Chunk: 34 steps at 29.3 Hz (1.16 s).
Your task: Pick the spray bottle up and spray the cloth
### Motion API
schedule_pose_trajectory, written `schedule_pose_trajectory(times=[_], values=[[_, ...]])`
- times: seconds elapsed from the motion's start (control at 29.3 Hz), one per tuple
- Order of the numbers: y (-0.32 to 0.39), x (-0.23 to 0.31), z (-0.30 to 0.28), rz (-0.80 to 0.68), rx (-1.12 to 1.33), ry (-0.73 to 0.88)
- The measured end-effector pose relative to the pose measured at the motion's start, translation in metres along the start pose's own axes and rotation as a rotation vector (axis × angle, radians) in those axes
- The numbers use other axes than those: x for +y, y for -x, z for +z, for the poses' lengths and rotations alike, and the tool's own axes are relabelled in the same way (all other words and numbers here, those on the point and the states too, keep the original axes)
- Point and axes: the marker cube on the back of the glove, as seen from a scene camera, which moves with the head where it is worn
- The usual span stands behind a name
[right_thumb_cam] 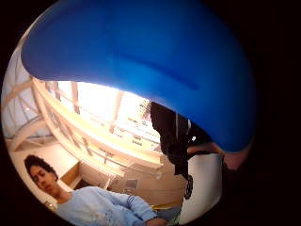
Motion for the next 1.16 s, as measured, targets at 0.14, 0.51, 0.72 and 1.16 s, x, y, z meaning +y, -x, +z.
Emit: schedule_pose_trajectory(times=[0.14, 0.51, 0.72, 1.16], values=[[0.0, 0.002, -0.001, 0.002, -0.009, 0.004], [0.021, 0.024, -0.055, -0.092, 0.088, 0.041], [0.029, 0.068, -0.11, -0.114, 0.217, 0.167], [-0.037, 0.151, -0.203, -0.218, 0.752, 0.296]])
